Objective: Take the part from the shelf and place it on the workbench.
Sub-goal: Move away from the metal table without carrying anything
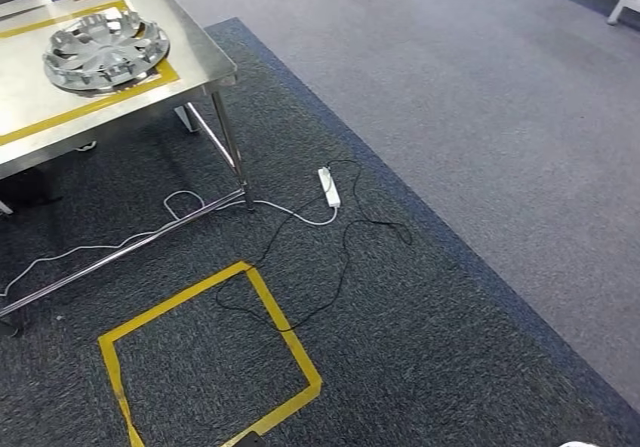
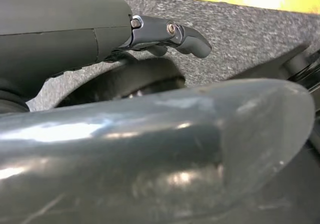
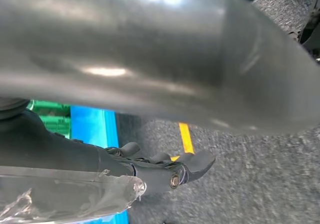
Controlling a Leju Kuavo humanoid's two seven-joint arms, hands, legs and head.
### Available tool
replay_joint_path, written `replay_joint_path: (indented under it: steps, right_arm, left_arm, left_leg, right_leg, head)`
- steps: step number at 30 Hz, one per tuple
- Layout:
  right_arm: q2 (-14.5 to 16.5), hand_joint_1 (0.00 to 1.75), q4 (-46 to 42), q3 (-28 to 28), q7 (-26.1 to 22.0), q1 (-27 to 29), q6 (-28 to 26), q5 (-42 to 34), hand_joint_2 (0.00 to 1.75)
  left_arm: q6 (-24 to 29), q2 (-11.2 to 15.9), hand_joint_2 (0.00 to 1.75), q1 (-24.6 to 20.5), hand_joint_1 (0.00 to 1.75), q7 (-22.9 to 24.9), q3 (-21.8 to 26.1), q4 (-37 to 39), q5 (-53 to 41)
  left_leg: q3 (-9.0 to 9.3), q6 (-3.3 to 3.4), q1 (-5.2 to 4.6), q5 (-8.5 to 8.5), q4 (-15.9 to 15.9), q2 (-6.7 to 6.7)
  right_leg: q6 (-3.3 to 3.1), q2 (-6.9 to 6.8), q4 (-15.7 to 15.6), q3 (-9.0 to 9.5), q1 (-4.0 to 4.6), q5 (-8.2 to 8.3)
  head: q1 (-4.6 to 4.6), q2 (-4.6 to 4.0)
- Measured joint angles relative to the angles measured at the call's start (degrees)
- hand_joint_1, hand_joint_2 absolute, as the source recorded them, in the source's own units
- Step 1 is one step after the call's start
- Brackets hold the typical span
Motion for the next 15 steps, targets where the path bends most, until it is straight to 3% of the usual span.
replay_joint_path:
  steps: [2, 4, 6, 8, 9, 11, 12, 13, 15]
  right_arm:
    - [0.0, 0.0, 0.0, 0.0, -0.09, 0.1, 0.02, 0.01, 0.0]
    - [-0.01, 0.0, 0.0, 0.0, -0.34, 0.02, 0.04, 0.09, 0.0]
    - [-0.02, 0.0, 0.0, 0.01, -0.61, -0.09, 0.08, 0.31, 0.0]
    - [-0.02, 0.0, 0.0, 0.02, -0.82, 0.09, 0.12, 0.49, 0.0]
    - [-0.02, 0.0, 0.0, 0.02, -0.9, 0.25, 0.14, 0.52, 0.0]
    - [-0.02, 0.0, 0.0, 0.02, -0.97, 0.31, 0.15, 0.57, 0.0]
    - [-0.02, 0.0, 0.0, 0.02, -1.02, 0.21, 0.15, 0.61, 0.0]
    - [-0.02, 0.0, 0.0, 0.03, -1.09, 0.09, 0.15, 0.64, 0.0]
    - [-0.02, 0.0, 0.0, 0.04, -1.24, 0.03, 0.15, 0.66, 0.0]
  left_arm:
    - [0.12, 0.02, 0.0, -0.03, 0.0, 0.22, 0.0, 0.0, -0.1]
    - [-0.04, -0.02, 0.0, -0.08, 0.0, 0.42, 0.0, 0.01, -0.12]
    - [-0.63, -0.07, 0.0, -0.15, 0.0, 0.48, 0.0, 0.01, -0.11]
    - [-1.15, -0.14, 0.0, -0.17, 0.0, 0.49, 0.0, 0.01, -0.11]
    - [-1.29, -0.18, 0.0, -0.2, 0.0, 0.5, 0.0, 0.01, -0.11]
    - [-1.6, -0.3, 0.0, -0.21, 0.0, 0.45, -0.01, 0.0, -0.12]
    - [-1.85, -0.31, 0.0, -0.16, 0.0, 0.3, -0.01, 0.0, -0.1]
    - [-2.13, -0.31, 0.0, -0.06, 0.0, 0.03, -0.01, 0.0, -0.04]
    - [-2.59, -0.27, 0.0, 0.09, 0.0, -0.77, 0.02, 0.0, 0.15]
  left_leg:
    - [1.71, 0.07, 0.13, 3.46, -3.83, -0.47]
    - [5.19, 0.06, 0.66, 6.95, -11.42, -3.53]
    - [6.77, 0.36, 0.94, 7.68, -15.26, -6.09]
    - [6.77, 1.18, 0.79, 7.61, -15.5, -5.25]
    - [6.82, 1.64, 0.77, 7.72, -15.64, -4.5]
    - [6.9, 2.37, 0.84, 7.92, -15.91, -2.81]
    - [6.91, 2.56, 0.69, 7.9, -15.92, -1.89]
    - [6.9, 2.69, 0.56, 7.86, -15.91, -0.9]
    - [6.92, 2.76, 0.34, 7.76, -15.89, 1.05]
  right_leg:
    - [0.25, 1.79, 0.08, -0.03, -0.13, 0.16]
    - [0.77, 3.51, 0.53, -0.38, -0.2, 0.2]
    - [1.54, 4.92, 0.94, -1.15, -0.32, 0.32]
    - [2.38, 6.15, 0.71, -1.88, -0.62, 0.67]
    - [2.71, 5.56, 0.88, -2.18, -0.61, 0.56]
    - [3.21, 2.15, 4.14, -3.84, -0.44, -1.47]
    - [3.41, -0.02, 7.67, -5.5, -0.37, -3.41]
    - [3.59, -1.25, 11.74, -7.44, -0.42, -5.42]
    - [3.74, -2.05, 17.1, -9.8, -0.51, -7.26]
  head:
    - [0.01, 0.0]
    - [-0.03, 0.0]
    - [-0.11, 0.0]
    - [-0.17, 0.0]
    - [-0.15, 0.0]
    - [0.27, 0.0]
    - [0.49, 0.0]
    - [0.62, 0.0]
    - [0.61, 0.0]
